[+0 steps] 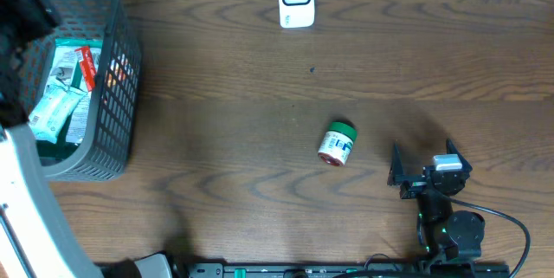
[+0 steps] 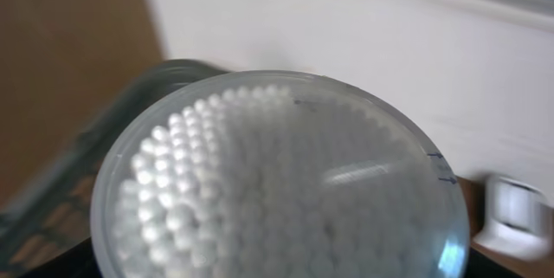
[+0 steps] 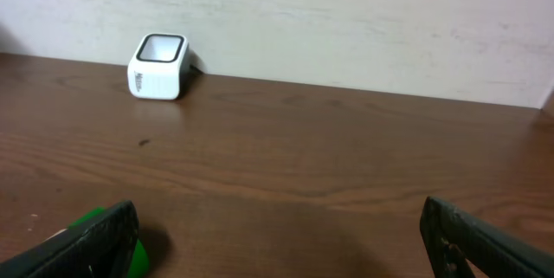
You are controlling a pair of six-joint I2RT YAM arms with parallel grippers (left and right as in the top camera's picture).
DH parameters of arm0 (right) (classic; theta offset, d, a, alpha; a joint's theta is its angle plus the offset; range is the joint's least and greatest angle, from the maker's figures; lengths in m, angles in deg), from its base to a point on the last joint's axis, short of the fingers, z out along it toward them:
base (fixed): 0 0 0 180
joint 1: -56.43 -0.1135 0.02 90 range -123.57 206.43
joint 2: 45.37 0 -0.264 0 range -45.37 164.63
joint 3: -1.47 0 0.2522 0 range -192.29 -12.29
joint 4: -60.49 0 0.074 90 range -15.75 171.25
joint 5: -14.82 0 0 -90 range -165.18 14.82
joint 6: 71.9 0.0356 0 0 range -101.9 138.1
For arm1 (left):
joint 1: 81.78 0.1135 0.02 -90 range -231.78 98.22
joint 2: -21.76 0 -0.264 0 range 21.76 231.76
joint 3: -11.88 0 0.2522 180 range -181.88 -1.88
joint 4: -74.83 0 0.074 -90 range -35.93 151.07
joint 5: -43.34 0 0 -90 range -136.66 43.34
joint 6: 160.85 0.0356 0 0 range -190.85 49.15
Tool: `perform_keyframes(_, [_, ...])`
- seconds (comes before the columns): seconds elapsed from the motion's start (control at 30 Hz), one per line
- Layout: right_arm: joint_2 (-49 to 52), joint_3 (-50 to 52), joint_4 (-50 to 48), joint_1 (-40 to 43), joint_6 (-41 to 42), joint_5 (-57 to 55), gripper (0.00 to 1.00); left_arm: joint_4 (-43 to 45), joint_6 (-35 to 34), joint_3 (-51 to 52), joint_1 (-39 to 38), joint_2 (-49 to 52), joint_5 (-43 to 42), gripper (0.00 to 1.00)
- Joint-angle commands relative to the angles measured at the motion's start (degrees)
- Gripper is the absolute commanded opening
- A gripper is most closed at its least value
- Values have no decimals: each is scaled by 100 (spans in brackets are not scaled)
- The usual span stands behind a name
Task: Scan the item barcode
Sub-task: 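Grasp the clear cotton-swab tub with the left gripper, then carry the swab tub under the white scanner with the left gripper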
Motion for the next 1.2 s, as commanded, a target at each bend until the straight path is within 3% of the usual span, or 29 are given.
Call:
perform_keyframes(0.0, [-9, 7, 17, -87, -48, -13, 99, -153, -140, -116, -546, -173, -391, 79])
perform_keyframes(0.33, [-9, 7, 17, -87, -48, -13, 99, -1705, -310, -98, -2804, 68, -398, 79])
perform_keyframes(0.67, [-9, 7, 17, -87, -48, -11, 99, -2697, -476, -39, -4481, 1720, -800, 79])
perform_keyframes(0.87, [-9, 7, 17, -87, -48, -13, 99, -2881, -179, 20, -4940, 3062, -1161, 79])
perform_keyframes(1.0, [-9, 7, 17, -87, -48, -13, 99, -2848, 140, 20, -4940, 3738, -2009, 79])
perform_keyframes(1.17, [-9, 7, 17, -87, -48, -13, 99, -2789, 197, 22, -4940, 4321, -2076, 79])
